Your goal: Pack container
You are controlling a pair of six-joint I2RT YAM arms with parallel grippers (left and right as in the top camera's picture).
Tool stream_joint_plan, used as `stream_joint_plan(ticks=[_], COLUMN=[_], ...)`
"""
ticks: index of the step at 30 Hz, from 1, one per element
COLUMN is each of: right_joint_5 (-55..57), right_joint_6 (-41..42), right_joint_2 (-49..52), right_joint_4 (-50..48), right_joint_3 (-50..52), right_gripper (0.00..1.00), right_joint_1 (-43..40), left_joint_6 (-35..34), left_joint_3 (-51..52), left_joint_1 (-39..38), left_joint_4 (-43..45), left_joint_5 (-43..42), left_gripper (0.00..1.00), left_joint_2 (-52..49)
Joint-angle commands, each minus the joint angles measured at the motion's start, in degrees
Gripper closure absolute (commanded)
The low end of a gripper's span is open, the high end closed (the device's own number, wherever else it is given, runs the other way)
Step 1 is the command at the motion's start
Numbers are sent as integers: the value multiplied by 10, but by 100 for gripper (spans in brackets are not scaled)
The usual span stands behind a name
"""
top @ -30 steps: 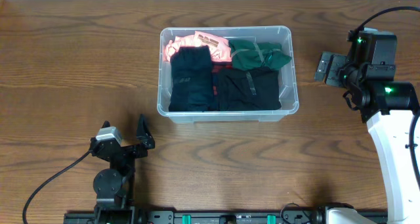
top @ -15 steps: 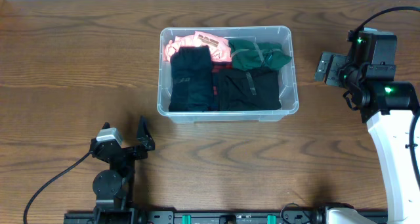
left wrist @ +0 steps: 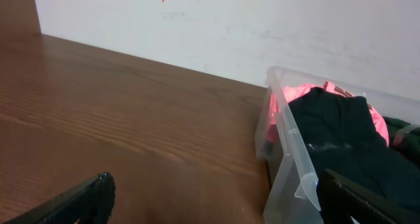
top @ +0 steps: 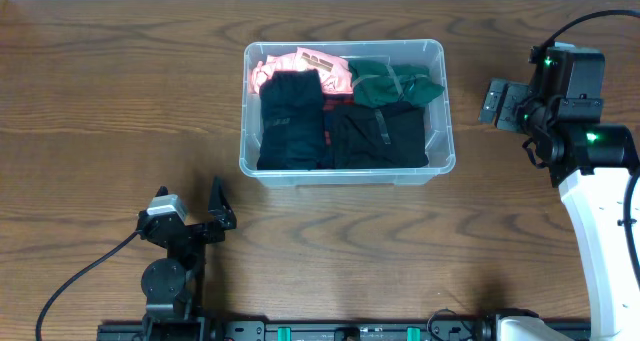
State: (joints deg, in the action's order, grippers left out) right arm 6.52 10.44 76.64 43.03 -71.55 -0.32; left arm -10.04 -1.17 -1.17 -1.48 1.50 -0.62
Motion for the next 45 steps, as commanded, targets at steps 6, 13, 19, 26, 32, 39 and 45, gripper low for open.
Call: stream_joint_plan(ticks=[6,13,19,26,32,39,45], right_joint_5=[9,9,10,5,-38,-55,-55], right_joint_6=[0,0,0,4,2,18,51], right_joint_2=[2,2,-5,-104,-274,-479,-588], right_joint_4=[1,1,3,-38,-247,-397,-424], right_joint_3=[-7,-7,-7,31,222,462,578], right_gripper=[1,1,1,1,1,1,1], right_joint_1=[-5,-5,-5,-5,-5,-4,-4], left_joint_6=[14,14,14,14,14,14,14], left_joint_3=[9,9,9,9,9,9,9], left_joint_1=[2,2,2,2,2,2,2], left_joint_4=[-26,-26,-26,-26,-26,-26,-26], left_joint_5=[5,5,5,5,5,5,5], left_gripper=[2,2,2,2,2,2,2], left_joint_2=[4,4,4,4,4,4,4])
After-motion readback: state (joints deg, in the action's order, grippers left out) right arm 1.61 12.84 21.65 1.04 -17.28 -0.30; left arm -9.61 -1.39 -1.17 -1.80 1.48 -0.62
